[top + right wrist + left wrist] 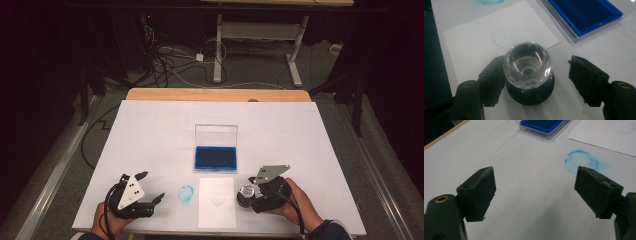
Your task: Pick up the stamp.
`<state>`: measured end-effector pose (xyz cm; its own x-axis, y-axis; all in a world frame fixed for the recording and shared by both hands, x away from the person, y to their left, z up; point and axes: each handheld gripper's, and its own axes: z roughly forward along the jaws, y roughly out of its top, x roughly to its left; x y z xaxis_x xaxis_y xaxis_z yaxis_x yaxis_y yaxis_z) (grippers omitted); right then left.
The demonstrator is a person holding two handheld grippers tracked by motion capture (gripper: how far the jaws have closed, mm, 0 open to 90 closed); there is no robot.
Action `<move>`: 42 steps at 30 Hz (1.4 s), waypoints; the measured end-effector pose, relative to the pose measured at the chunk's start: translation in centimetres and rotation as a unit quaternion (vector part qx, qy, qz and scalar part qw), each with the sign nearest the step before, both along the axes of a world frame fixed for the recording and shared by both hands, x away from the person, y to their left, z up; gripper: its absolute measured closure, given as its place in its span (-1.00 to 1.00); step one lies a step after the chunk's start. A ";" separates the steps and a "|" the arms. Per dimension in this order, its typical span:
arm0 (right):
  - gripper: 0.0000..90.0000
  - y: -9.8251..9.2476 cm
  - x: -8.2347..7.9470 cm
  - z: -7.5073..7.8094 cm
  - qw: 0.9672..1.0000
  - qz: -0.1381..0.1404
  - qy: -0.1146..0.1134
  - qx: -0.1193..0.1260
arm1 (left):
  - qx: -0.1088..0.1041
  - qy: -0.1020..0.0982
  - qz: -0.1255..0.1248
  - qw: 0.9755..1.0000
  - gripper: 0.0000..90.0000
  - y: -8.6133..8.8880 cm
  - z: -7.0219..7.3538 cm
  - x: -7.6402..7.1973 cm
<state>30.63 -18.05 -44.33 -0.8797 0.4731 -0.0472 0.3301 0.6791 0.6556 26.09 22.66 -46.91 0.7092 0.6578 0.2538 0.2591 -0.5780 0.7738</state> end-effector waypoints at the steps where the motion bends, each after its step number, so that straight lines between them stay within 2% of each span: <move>1: -0.26 0.1 0.2 -0.1 1.000 0.002 0.003 -0.002 | 0.001 0.000 -0.001 1.000 -0.64 -0.1 0.0 0.0; 8: -0.03 0.4 0.2 0.0 1.000 0.016 0.007 0.000 | -0.003 0.001 0.002 1.000 -0.63 0.0 -0.1 0.1; 10: -0.01 0.4 0.2 0.0 1.000 0.017 0.007 0.000 | -0.002 0.001 0.001 1.000 -0.64 0.0 -0.1 0.1; 16: 0.22 0.6 0.0 0.0 0.999 0.032 0.005 0.000 | 0.004 0.005 -0.003 1.000 -0.64 -0.1 -0.2 0.1; 29: 0.24 0.7 -0.2 0.2 0.999 0.035 -0.004 -0.009 | 0.004 0.005 -0.002 1.000 -0.64 -0.1 -0.2 0.1; 42: 0.25 0.3 -0.7 1.0 0.999 0.040 -0.020 0.004 | 0.002 0.005 -0.002 1.000 -0.64 -0.1 -0.1 0.1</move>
<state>29.96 -17.74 -43.32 -0.9120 0.4023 -0.0803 0.2483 0.6971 0.6726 26.20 22.54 -47.04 0.7143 0.6536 0.2501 0.2641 -0.5828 0.7685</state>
